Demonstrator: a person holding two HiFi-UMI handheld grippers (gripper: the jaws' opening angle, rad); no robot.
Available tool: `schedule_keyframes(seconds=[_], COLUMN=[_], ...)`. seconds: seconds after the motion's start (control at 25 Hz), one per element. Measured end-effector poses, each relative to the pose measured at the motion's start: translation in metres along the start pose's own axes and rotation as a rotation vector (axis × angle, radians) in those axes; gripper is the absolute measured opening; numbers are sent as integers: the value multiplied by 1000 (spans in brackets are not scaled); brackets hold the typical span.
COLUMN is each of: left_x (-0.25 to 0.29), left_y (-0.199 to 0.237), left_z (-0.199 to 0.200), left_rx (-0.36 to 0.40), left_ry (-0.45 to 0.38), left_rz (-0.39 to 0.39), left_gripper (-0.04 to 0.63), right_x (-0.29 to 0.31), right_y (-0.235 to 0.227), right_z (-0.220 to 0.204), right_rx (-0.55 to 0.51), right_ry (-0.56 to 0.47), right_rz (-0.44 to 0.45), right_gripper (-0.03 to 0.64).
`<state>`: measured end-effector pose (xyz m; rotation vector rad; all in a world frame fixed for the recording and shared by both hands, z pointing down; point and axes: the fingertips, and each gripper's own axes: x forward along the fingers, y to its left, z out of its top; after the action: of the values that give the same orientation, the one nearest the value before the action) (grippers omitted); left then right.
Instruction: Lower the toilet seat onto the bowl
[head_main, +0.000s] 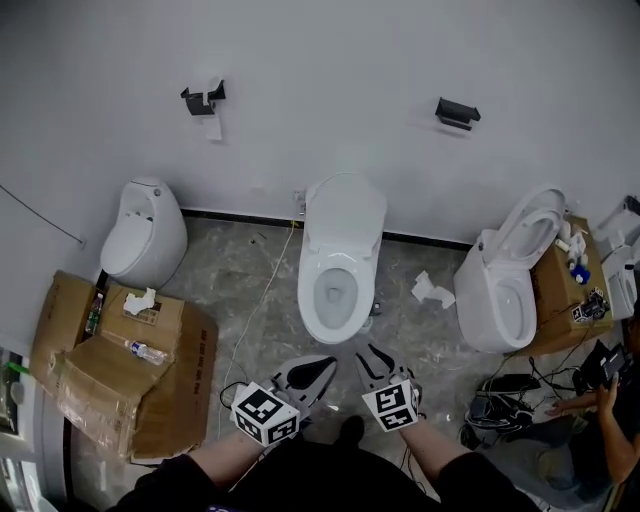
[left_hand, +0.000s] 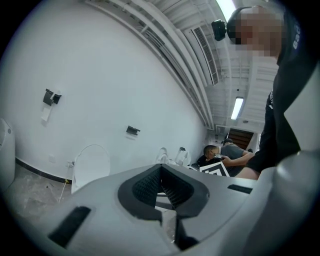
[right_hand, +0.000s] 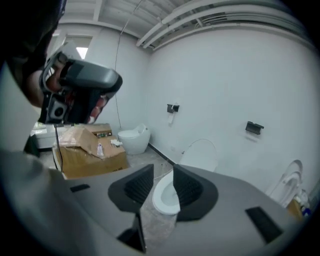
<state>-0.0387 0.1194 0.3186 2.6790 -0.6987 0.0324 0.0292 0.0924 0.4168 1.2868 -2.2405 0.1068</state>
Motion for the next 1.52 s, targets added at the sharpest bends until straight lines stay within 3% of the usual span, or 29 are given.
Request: schedule_keyframes(seconds=[0.32, 0.6, 1.52], left_x=[-13, -18, -14], left_y=[-24, -41, -54], left_z=[6, 6, 7], left_rx=[-4, 30, 80], left_ry=[-19, -13, -11], left_rz=[4, -4, -36], left_gripper=[14, 14, 14], right_x=[-62, -94, -99], right_y=[28, 38, 46], right_z=[66, 97, 99], right_rx=[199, 319, 341], right_ry=[-175, -283, -352], right_rz=[156, 225, 247], right_gripper=[78, 61, 35])
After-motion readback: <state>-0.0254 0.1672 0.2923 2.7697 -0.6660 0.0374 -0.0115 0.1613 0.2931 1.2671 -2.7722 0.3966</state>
